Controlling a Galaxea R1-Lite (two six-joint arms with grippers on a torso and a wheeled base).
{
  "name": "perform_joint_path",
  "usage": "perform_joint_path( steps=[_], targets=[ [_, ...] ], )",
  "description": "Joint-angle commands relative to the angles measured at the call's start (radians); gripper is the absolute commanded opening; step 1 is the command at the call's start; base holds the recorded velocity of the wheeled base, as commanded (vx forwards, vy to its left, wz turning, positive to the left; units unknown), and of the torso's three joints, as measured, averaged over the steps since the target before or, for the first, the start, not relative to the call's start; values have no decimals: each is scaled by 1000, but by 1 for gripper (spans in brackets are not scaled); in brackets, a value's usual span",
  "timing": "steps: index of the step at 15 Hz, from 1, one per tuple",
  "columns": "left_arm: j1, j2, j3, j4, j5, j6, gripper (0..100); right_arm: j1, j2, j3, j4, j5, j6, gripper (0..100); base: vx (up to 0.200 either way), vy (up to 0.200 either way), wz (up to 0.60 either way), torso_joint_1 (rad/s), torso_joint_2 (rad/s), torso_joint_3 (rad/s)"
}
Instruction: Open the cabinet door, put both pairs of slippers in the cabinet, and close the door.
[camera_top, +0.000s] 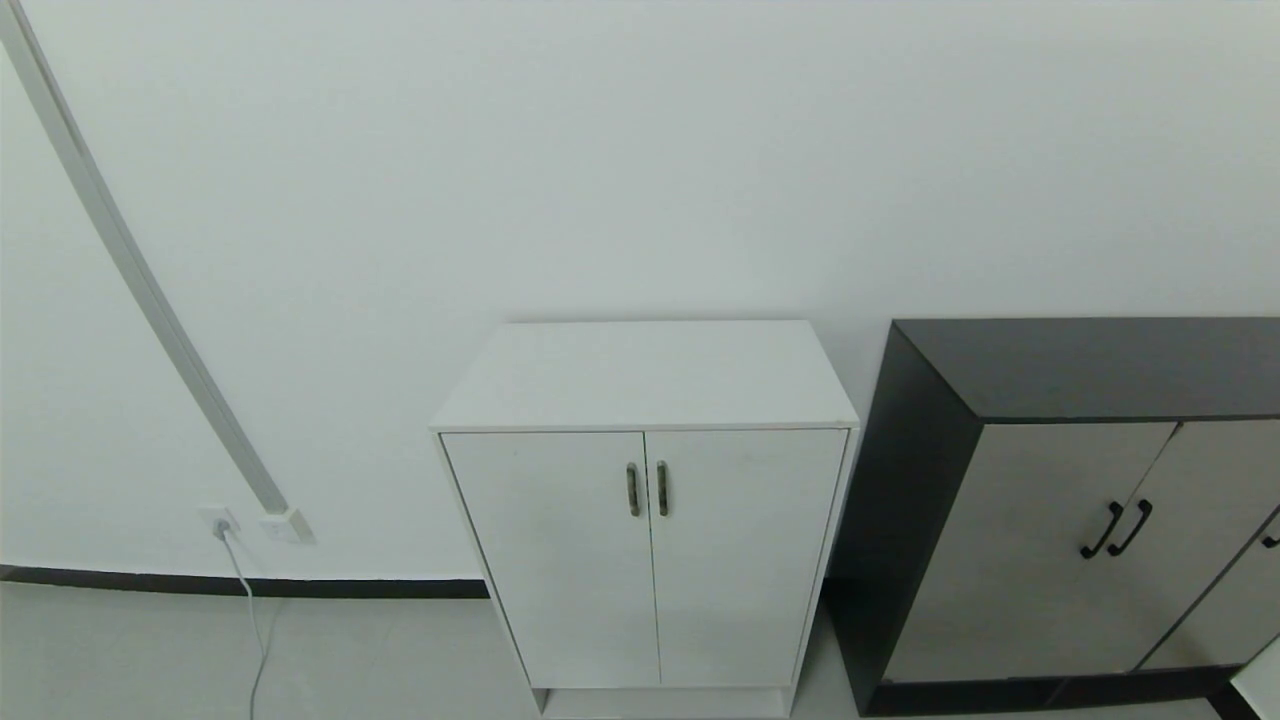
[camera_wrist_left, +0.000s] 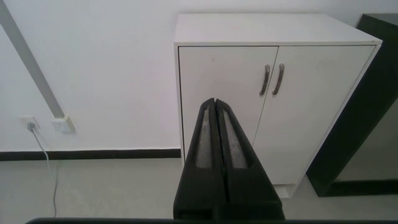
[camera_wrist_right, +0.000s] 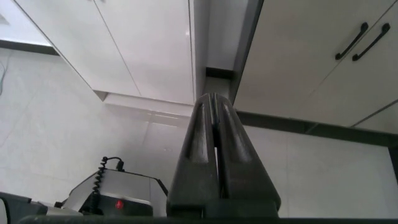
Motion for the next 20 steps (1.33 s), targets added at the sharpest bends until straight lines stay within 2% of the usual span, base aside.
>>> perform_joint_path(
  steps=[1, 7, 10, 18, 20],
  targets=[
    [0, 1, 0, 0, 0, 0, 0, 2, -1, 8, 1, 1, 0, 0, 0, 0, 0, 0, 0, 0],
    [0, 1, 0, 0, 0, -2, 0, 28, -46, 25, 44, -4, 27, 0, 0, 0, 0, 0, 0, 0],
    [0, 1, 0, 0, 2, 0, 0, 27, -140, 25, 44, -9, 30, 0, 0, 0, 0, 0, 0, 0],
    [0, 1, 0, 0, 2, -2, 0, -18, -373, 25, 44, -19, 47, 0, 0, 0, 0, 0, 0, 0],
    [0, 1, 0, 0, 0, -2, 0, -19, -373, 26, 41, -52, 67, 0, 0, 0, 0, 0, 0, 0]
  ],
)
